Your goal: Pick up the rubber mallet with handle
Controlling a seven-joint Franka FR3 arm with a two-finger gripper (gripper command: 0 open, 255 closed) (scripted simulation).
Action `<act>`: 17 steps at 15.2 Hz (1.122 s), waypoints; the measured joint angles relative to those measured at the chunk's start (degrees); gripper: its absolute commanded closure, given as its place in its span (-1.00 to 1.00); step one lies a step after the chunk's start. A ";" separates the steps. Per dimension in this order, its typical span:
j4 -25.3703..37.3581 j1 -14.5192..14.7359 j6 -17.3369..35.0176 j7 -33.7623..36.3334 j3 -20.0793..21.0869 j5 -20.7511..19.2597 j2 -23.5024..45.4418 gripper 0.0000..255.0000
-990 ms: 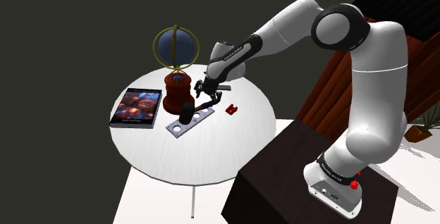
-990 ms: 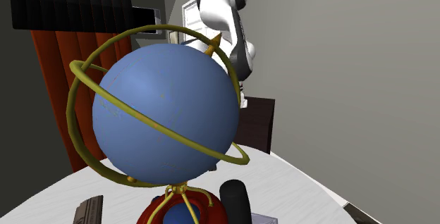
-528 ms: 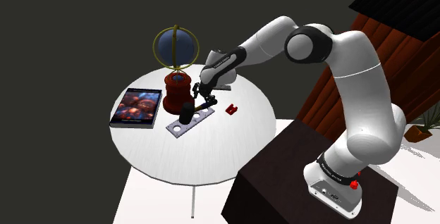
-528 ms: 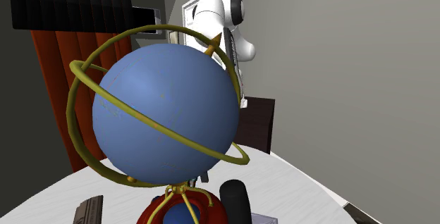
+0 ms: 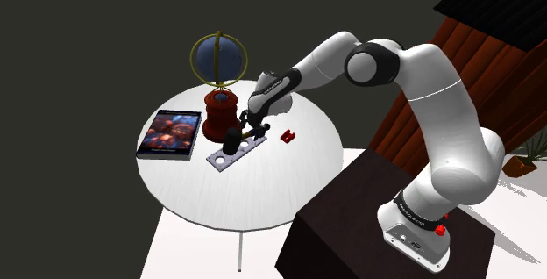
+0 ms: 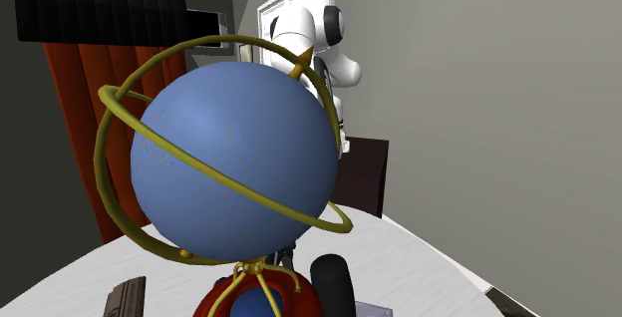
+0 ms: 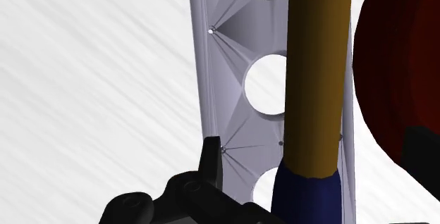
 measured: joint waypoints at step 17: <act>-1.50 -0.02 -1.53 0.43 -0.07 0.00 -3.06 1.00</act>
